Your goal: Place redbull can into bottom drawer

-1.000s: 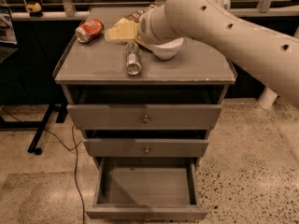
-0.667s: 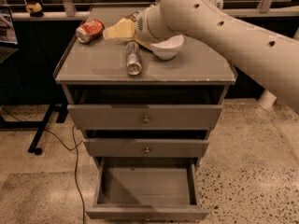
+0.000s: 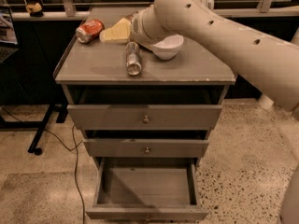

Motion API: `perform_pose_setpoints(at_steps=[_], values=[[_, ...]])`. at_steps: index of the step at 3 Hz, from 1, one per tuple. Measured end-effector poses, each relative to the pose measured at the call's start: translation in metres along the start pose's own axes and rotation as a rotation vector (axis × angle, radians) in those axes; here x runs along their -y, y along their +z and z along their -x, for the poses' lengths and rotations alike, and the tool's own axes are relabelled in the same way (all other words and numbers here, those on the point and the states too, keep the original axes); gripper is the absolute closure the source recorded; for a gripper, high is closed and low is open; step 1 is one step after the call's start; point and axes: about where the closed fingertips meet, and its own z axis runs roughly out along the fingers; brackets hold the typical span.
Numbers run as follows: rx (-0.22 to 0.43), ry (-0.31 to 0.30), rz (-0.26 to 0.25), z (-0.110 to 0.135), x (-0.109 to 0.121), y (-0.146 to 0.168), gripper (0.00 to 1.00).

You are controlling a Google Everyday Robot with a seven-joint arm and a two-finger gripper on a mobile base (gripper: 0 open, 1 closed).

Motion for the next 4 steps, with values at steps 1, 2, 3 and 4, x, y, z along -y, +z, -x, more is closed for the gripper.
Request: perform_pose_setpoints(at_steps=[1, 2, 3, 4], values=[[-0.02, 0.016, -0.017, -0.01, 0.008, 0.005, 0.0], [-0.021, 0.016, -0.017, -0.01, 0.008, 0.005, 0.0], [-0.033, -0.036, 0.005, -0.018, -0.007, -0.009, 0.0], [-0.033, -0.036, 0.005, -0.018, -0.007, -0.009, 0.0]])
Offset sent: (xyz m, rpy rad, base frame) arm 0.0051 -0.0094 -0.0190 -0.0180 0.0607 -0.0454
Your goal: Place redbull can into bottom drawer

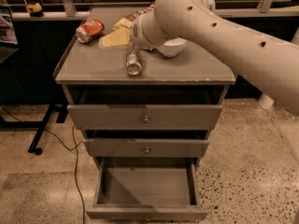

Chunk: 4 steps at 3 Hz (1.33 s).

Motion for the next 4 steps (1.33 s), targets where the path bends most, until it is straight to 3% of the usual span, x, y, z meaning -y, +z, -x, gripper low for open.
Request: perform_pose_setpoints(at_steps=[2, 4], values=[[-0.049, 0.042, -0.001, -0.002, 0.008, 0.041, 0.0], [-0.067, 0.089, -0.025, -0.011, 0.023, 0.061, 0.0]])
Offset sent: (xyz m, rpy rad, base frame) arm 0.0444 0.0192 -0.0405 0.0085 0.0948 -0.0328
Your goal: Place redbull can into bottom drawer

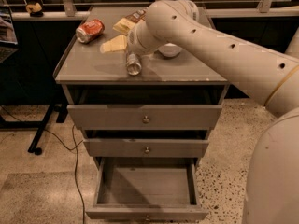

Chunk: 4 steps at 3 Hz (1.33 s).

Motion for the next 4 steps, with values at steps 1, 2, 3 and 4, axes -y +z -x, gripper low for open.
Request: perform_pose_setpoints(at_steps=[1, 2, 3, 4], values=[[-0.032, -0.002, -0.057, -0.006, 0.009, 0.006, 0.0], [-0.054, 0.006, -0.127, -0.012, 0.022, 0.007, 0.0], [-0.054, 0.009, -0.13, -0.012, 0.023, 0.007, 0.19], [-0.054, 0.009, -0.13, -0.012, 0.023, 0.007, 0.42]])
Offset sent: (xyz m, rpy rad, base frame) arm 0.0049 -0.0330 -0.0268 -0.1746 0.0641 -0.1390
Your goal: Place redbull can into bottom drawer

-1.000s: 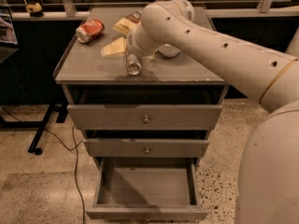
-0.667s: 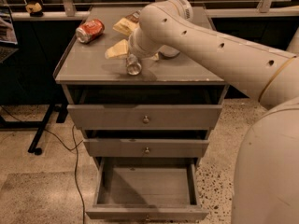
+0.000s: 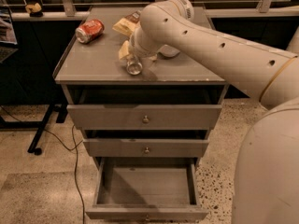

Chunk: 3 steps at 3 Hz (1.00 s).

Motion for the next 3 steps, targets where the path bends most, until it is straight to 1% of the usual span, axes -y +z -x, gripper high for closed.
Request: perform_pose_setpoints(at_steps=[2, 3], values=[[0.0, 0.0, 0.0, 0.0, 0.0, 0.0001, 0.89], [0.0, 0.0, 0.0, -0.0001, 0.0, 0.0001, 1.0]])
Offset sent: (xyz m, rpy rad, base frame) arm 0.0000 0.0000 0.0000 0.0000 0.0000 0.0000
